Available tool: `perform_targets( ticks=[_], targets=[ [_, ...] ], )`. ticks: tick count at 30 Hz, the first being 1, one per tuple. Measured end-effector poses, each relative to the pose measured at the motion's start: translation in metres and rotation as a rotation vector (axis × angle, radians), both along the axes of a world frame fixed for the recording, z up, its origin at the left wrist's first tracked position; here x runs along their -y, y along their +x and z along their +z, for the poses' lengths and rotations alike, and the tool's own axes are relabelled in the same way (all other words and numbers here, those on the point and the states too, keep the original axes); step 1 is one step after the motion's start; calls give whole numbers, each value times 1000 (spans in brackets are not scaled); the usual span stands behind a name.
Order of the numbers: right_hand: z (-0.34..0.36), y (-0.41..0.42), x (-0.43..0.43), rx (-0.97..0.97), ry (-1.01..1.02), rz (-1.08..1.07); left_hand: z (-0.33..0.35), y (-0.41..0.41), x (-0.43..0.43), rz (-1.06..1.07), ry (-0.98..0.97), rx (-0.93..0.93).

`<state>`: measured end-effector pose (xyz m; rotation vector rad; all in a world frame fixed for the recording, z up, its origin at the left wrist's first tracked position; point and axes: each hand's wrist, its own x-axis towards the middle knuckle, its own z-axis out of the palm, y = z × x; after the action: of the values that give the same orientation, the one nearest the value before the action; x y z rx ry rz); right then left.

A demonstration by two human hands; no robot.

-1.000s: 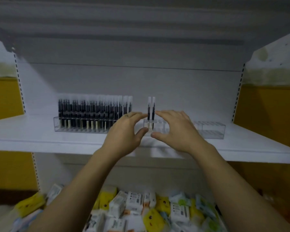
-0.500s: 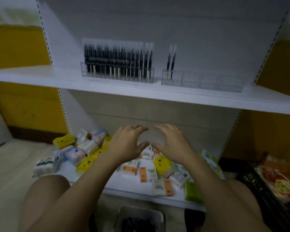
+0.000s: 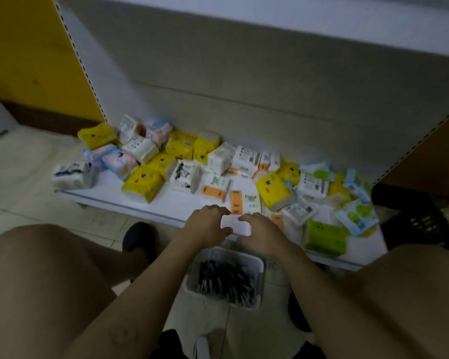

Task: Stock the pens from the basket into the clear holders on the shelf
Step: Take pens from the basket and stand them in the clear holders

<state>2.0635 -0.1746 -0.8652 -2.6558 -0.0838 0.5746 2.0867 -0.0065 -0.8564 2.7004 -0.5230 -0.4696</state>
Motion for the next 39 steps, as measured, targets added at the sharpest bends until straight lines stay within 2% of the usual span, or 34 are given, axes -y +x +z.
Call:
perform_targets(
  ticks=[6,12,16,20,22,25,28,32,36,39],
  targets=[
    [-77,-5,3,-202,48,-29,-78,10,7,63,46,-243],
    [-141,-14,11,-461,-24,-17,-165,-1,7,85,107,-535],
    [-174,-18,5,-482,-51,-18,-197,-22,10,29,96,-703],
    [-193,-25,-5,-493,-64,-23,-211,-37,19,-18,81,-775],
    [-198,-31,-8,-511,-77,-12,-219,-37,27,-103,135,-832],
    [-210,-41,-8,-547,-93,-30,-228,-39,34,-208,272,-825],
    [-216,-46,-4,-586,-115,13,-240,-48,33,-241,353,-722],
    [-219,-44,-3,-635,-135,40,-250,-55,39,-211,281,-651],
    [-219,-46,1,-652,-160,72,-256,-54,44,-196,260,-678],
    [-226,-51,4,-635,-149,29,-253,-51,46,-85,184,-746]
  ],
)
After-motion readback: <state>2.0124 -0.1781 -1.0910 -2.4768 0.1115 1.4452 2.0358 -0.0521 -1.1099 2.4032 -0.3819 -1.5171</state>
